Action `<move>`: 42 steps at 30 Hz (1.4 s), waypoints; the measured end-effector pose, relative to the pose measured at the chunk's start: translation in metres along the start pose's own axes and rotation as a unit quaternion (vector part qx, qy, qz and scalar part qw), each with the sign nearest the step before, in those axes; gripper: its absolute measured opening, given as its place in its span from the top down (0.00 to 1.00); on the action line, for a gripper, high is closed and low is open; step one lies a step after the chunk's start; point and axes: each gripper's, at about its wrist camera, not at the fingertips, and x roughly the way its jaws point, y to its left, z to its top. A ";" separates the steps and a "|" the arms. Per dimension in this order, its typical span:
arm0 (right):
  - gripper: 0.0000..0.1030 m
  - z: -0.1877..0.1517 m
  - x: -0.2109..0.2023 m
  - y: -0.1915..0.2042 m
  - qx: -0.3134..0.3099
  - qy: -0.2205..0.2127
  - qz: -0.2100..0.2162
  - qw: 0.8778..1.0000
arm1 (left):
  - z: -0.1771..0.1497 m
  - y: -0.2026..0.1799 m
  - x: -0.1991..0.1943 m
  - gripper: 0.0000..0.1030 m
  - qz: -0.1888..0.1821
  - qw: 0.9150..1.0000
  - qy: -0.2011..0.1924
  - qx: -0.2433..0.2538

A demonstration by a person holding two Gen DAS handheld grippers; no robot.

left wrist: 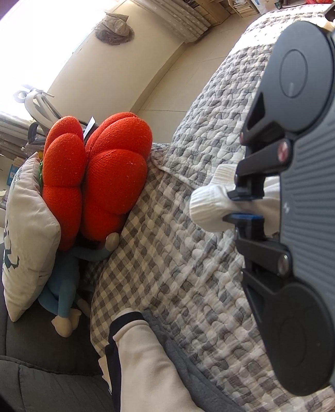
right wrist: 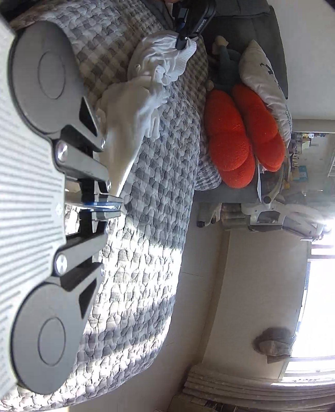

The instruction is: Fold clothes

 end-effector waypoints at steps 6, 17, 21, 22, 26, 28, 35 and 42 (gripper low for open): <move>1.00 0.015 0.013 -0.032 0.014 -0.031 -0.127 0.991 | 0.000 0.000 -0.001 0.91 -0.002 1.000 -0.002 -0.001; 0.87 0.006 0.035 -0.063 0.053 0.025 -0.117 0.991 | 0.002 0.010 0.005 0.90 0.007 1.000 0.012 -0.022; 0.49 0.000 0.028 -0.067 0.104 0.049 -0.074 0.991 | 0.006 0.021 0.006 0.82 0.004 0.998 0.021 -0.055; 0.39 -0.001 0.025 -0.068 0.109 0.049 -0.067 0.991 | 0.006 0.023 0.005 0.78 0.006 0.998 0.021 -0.060; 0.39 -0.007 0.014 -0.068 0.119 0.055 -0.043 0.990 | 0.008 0.024 0.002 0.59 0.023 0.998 0.008 -0.059; 0.39 -0.010 0.010 -0.070 0.123 0.059 -0.033 0.990 | 0.010 0.025 0.000 0.55 0.028 0.998 0.001 -0.057; 0.39 -0.018 -0.003 -0.070 0.133 0.076 0.028 0.988 | 0.014 0.007 0.006 0.31 -0.023 1.000 -0.012 0.015; 0.39 -0.022 0.000 -0.059 0.103 0.099 0.058 0.988 | 0.007 -0.020 0.041 0.26 -0.011 0.993 -0.004 0.119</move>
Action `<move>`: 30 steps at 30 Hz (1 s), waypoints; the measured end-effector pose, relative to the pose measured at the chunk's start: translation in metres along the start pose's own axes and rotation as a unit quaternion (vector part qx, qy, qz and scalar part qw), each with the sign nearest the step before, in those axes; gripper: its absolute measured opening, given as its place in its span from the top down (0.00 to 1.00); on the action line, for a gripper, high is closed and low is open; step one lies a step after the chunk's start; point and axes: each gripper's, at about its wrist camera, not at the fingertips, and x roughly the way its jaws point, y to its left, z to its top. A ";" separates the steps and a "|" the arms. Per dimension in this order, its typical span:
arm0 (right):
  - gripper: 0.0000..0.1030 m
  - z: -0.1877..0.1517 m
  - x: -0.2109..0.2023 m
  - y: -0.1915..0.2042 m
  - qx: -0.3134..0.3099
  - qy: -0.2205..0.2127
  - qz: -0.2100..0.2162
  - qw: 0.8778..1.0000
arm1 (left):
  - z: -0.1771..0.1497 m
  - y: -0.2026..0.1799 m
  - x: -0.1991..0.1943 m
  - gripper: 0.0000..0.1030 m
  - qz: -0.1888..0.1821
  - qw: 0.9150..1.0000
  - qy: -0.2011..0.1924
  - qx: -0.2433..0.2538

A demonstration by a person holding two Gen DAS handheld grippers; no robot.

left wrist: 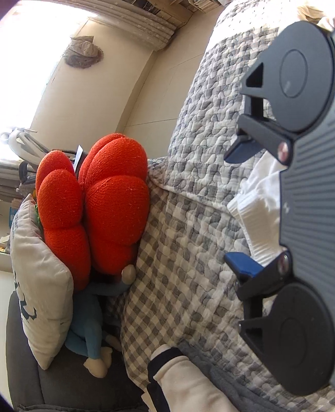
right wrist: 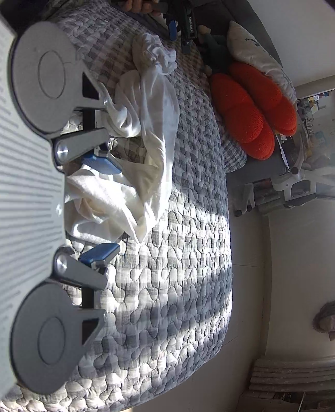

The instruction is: Fold clothes

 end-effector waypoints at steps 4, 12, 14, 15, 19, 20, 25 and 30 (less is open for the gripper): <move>0.39 -0.003 0.004 0.004 -0.017 0.013 0.003 1.000 | -0.006 -0.003 0.025 0.29 0.010 0.999 0.030 0.020; 0.78 -0.005 0.009 0.005 -0.046 0.007 -0.030 0.998 | -0.013 -0.011 0.033 0.70 0.025 0.998 0.026 0.055; 0.86 -0.002 0.006 0.000 -0.037 -0.009 -0.051 0.998 | -0.011 -0.009 0.031 0.79 0.028 0.998 0.019 0.049; 0.87 -0.001 0.004 -0.001 -0.036 -0.017 -0.066 0.997 | -0.009 -0.007 0.028 0.81 0.033 0.999 0.011 0.038; 0.88 0.004 -0.001 -0.008 -0.039 -0.048 -0.123 0.991 | 0.000 0.004 0.017 0.83 0.052 0.998 -0.027 -0.004; 0.88 0.005 -0.003 -0.010 -0.039 -0.056 -0.137 0.988 | 0.002 0.008 0.015 0.83 0.054 0.998 -0.034 -0.018; 0.89 0.015 -0.005 -0.015 -0.047 -0.092 -0.196 0.975 | 0.007 0.023 0.010 0.86 0.073 0.994 -0.054 -0.068; 0.90 0.029 0.000 -0.021 -0.043 -0.122 -0.235 0.963 | 0.011 0.039 0.008 0.86 0.090 0.988 -0.073 -0.105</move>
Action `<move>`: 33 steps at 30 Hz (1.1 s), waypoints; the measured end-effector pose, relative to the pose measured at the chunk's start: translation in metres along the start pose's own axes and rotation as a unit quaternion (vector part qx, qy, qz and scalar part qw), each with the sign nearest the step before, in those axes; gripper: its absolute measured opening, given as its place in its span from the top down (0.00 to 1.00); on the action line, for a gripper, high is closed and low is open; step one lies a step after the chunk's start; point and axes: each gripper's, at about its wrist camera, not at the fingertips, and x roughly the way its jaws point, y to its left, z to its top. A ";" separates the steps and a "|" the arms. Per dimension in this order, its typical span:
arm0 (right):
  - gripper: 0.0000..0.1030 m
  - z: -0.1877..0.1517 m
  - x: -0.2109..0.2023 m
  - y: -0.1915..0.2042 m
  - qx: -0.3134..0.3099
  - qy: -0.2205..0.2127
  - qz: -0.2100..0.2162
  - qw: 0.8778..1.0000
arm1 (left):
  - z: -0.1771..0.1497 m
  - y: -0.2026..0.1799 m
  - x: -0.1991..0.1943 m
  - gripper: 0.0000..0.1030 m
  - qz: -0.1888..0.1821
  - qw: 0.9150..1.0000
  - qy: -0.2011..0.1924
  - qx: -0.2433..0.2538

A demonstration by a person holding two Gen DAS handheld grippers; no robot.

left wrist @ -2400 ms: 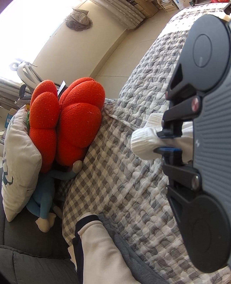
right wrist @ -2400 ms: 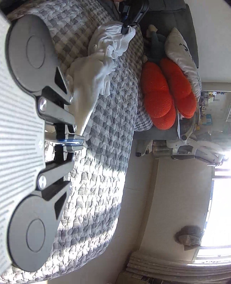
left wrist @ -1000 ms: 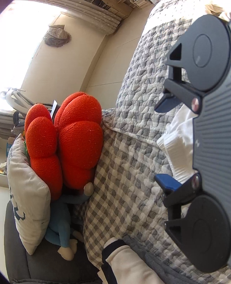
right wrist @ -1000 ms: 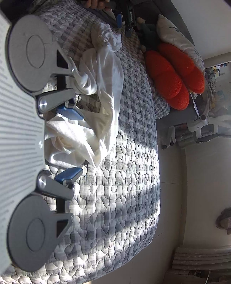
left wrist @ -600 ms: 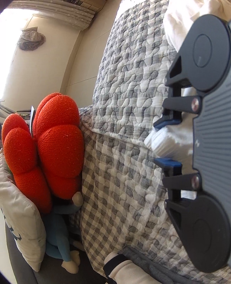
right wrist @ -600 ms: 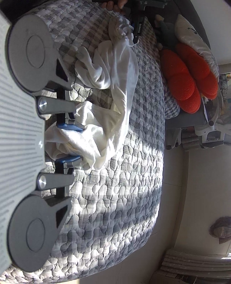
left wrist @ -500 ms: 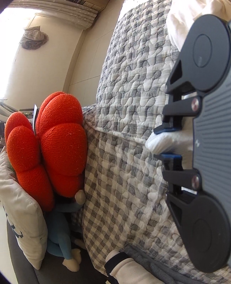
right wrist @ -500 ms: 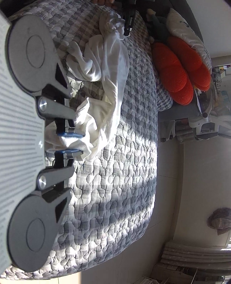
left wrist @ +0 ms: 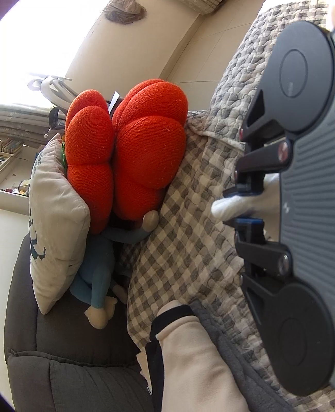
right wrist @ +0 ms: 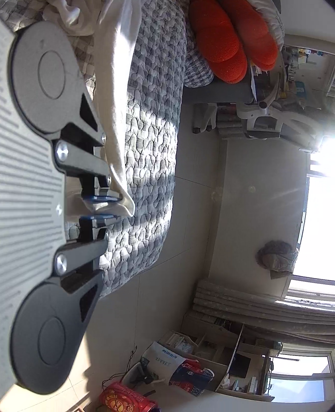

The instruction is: Fold clothes

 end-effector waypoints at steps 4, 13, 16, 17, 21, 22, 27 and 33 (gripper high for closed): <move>0.90 0.003 0.010 0.000 0.014 0.001 -0.005 1.000 | 0.002 0.006 0.004 0.86 0.005 1.000 0.001 -0.011; 0.90 0.011 0.036 -0.019 0.049 0.009 -0.027 0.998 | -0.001 0.007 0.010 0.86 0.006 1.000 0.017 -0.004; 0.90 0.011 0.048 -0.027 0.065 0.017 -0.029 0.997 | -0.001 0.008 0.012 0.86 0.009 1.000 0.025 -0.004; 0.90 0.010 0.051 -0.027 0.068 0.020 -0.029 0.997 | -0.002 0.008 0.014 0.86 0.012 1.000 0.029 -0.004; 0.90 0.009 0.064 -0.019 0.056 0.023 -0.041 0.997 | -0.003 0.011 0.017 0.85 0.015 0.999 0.038 -0.011; 0.90 0.011 0.065 -0.019 0.056 0.016 -0.044 0.997 | -0.003 0.012 0.017 0.85 0.015 0.999 0.039 -0.012; 0.90 0.022 0.060 -0.021 0.072 -0.031 -0.051 0.996 | -0.002 0.015 0.017 0.84 0.012 0.999 0.043 -0.016; 0.90 0.017 0.069 -0.015 0.054 -0.014 -0.049 0.997 | -0.002 0.015 0.018 0.77 -0.013 0.998 0.052 -0.018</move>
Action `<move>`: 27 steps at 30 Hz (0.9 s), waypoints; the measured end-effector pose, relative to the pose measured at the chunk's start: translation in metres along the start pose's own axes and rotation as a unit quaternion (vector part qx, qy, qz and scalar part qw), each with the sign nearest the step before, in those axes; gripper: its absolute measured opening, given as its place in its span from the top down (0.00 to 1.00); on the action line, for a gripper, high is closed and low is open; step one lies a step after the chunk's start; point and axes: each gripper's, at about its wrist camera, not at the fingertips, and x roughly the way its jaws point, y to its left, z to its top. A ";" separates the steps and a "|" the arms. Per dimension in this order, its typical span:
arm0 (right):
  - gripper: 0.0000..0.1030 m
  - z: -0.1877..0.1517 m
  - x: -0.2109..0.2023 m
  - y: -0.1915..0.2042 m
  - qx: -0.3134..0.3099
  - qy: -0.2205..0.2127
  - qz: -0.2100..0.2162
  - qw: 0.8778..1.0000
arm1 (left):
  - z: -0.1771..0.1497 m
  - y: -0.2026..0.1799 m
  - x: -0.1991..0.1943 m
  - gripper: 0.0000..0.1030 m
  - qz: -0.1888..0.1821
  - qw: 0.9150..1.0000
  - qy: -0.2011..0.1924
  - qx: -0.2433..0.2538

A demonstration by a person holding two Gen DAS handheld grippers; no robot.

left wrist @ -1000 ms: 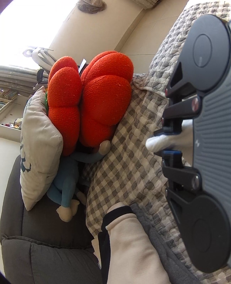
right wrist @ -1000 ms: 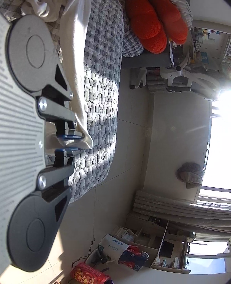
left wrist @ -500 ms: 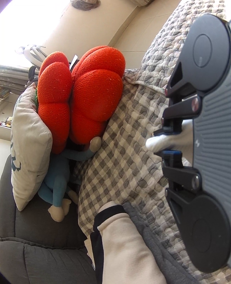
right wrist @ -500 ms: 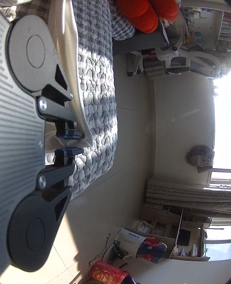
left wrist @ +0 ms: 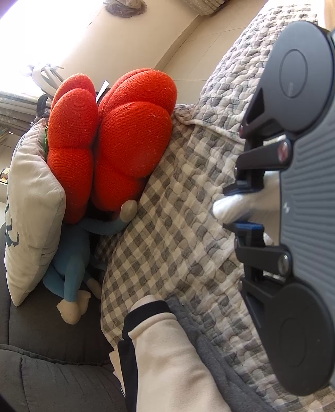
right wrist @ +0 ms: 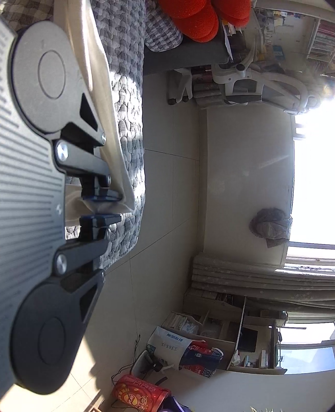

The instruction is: Fold clothes

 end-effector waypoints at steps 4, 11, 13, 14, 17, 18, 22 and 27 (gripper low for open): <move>0.83 -0.009 0.011 -0.007 0.006 0.046 0.000 0.999 | 0.000 -0.002 -0.001 0.53 -0.007 1.000 -0.003 0.005; 0.55 -0.004 -0.007 -0.020 0.037 0.050 0.008 0.998 | 0.003 0.004 0.005 0.44 0.003 1.000 -0.007 -0.006; 0.53 -0.003 -0.015 -0.023 0.037 0.047 0.011 0.998 | 0.003 0.003 0.006 0.44 0.000 1.000 -0.002 -0.006; 0.51 -0.003 -0.019 -0.025 0.039 0.052 0.021 0.998 | 0.002 0.002 0.006 0.43 -0.005 1.000 -0.001 -0.002; 0.51 -0.008 -0.022 -0.031 0.058 0.087 0.063 0.993 | -0.001 -0.008 0.006 0.37 -0.031 0.999 0.008 0.019; 0.51 -0.010 -0.022 -0.032 0.066 0.103 0.079 0.989 | -0.003 -0.012 0.006 0.34 -0.041 0.999 0.012 0.029; 0.51 -0.020 -0.021 -0.033 0.089 0.149 0.134 0.976 | -0.015 -0.036 0.003 0.31 -0.058 0.993 0.019 0.098; 0.51 -0.022 -0.023 -0.027 0.074 0.145 0.143 0.976 | -0.021 -0.046 -0.009 0.31 -0.058 0.990 0.021 0.130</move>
